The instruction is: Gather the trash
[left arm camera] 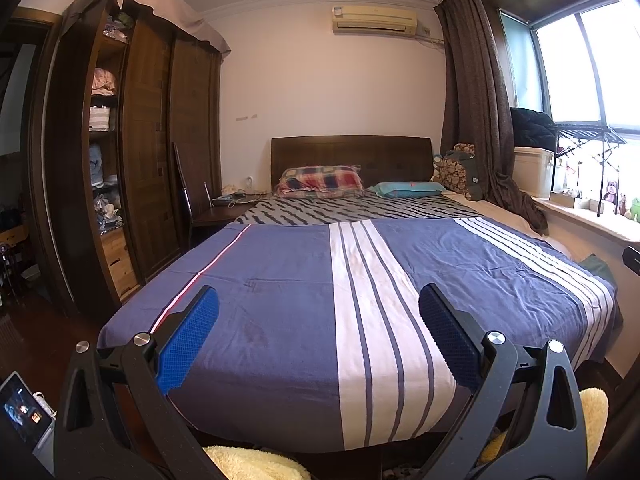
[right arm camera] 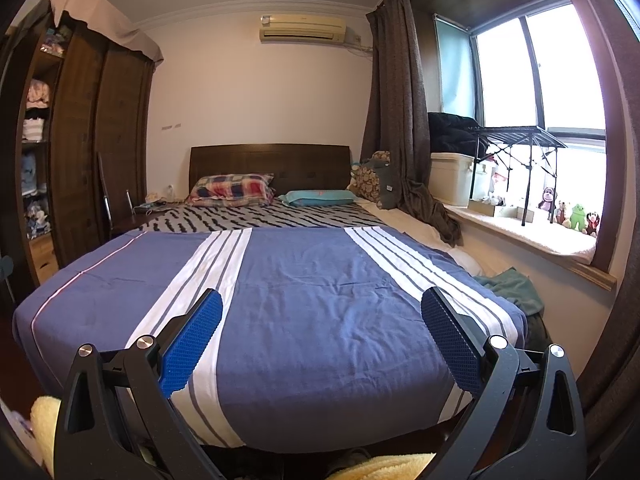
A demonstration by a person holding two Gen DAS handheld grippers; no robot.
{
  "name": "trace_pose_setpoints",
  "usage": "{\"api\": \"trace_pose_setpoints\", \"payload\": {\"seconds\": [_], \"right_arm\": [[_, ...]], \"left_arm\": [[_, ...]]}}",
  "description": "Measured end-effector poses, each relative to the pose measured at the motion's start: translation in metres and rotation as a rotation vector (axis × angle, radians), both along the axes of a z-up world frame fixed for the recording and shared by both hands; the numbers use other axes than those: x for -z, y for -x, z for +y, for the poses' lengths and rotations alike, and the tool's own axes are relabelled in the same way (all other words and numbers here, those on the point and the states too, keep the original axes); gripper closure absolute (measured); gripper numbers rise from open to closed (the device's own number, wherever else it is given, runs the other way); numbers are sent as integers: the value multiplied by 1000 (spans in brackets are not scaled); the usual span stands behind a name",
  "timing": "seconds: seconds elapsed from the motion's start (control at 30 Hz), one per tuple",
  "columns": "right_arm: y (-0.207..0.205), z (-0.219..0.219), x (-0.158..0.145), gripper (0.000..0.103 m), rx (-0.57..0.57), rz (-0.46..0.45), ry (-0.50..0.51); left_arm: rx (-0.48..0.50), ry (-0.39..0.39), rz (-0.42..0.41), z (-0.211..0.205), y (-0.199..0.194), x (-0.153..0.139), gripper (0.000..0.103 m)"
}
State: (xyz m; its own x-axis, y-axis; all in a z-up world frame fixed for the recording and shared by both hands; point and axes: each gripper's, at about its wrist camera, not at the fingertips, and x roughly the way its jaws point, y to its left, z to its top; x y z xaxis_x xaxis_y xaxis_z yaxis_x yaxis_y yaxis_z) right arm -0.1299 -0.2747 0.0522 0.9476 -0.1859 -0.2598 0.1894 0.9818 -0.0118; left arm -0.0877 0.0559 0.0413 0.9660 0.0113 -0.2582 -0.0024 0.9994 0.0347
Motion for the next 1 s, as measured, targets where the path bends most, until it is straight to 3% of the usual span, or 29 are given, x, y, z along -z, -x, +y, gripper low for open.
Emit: {"api": "trace_pose_setpoints", "payload": {"seconds": [1.0], "right_arm": [[0,1,1,3,-5,1,-1]], "left_arm": [[2,2,4,-3,2,3,8]]}}
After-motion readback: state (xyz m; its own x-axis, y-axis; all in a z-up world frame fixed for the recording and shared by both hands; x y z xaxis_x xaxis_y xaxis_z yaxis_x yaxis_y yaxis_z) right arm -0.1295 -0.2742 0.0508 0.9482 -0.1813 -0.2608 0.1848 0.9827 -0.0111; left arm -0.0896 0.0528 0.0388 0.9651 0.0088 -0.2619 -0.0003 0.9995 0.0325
